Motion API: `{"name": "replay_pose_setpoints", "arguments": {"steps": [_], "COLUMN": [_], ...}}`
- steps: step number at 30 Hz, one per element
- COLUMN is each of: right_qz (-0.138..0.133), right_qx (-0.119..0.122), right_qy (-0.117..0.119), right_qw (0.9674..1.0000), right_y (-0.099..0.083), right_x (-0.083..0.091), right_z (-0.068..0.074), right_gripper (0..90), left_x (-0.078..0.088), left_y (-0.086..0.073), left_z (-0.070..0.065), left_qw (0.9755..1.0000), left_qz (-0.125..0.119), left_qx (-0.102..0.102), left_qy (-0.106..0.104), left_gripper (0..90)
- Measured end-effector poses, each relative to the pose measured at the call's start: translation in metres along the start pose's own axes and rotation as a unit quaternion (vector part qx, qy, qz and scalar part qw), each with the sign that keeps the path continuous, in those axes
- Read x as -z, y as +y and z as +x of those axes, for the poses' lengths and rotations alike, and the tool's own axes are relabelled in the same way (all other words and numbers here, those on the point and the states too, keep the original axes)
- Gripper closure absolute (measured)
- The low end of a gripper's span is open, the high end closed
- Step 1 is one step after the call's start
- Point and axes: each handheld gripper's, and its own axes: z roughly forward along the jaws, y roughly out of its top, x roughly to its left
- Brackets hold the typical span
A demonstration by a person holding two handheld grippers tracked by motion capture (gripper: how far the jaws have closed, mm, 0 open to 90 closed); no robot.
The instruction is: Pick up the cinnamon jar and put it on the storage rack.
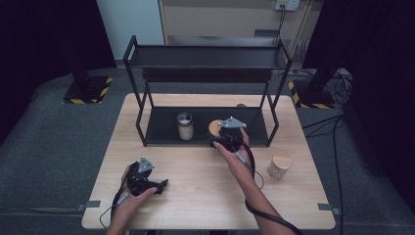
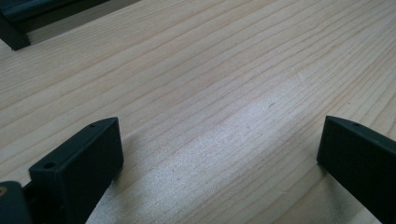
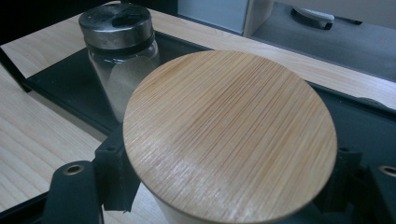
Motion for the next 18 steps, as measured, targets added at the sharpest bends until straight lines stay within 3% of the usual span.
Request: {"name": "replay_pose_setpoints", "arguments": {"steps": [18], "right_qz": [0.001], "right_qx": [-0.007], "right_qy": [-0.015], "right_qw": [0.9999], "right_y": [0.011], "right_x": [-0.024], "right_z": [-0.001], "right_gripper": [25.7], "left_x": [0.0], "left_y": [0.0], "left_z": [0.0], "left_qw": [1.0], "left_qz": [0.0], "left_qx": [0.0], "left_qy": [0.0], "left_gripper": [0.0]}}
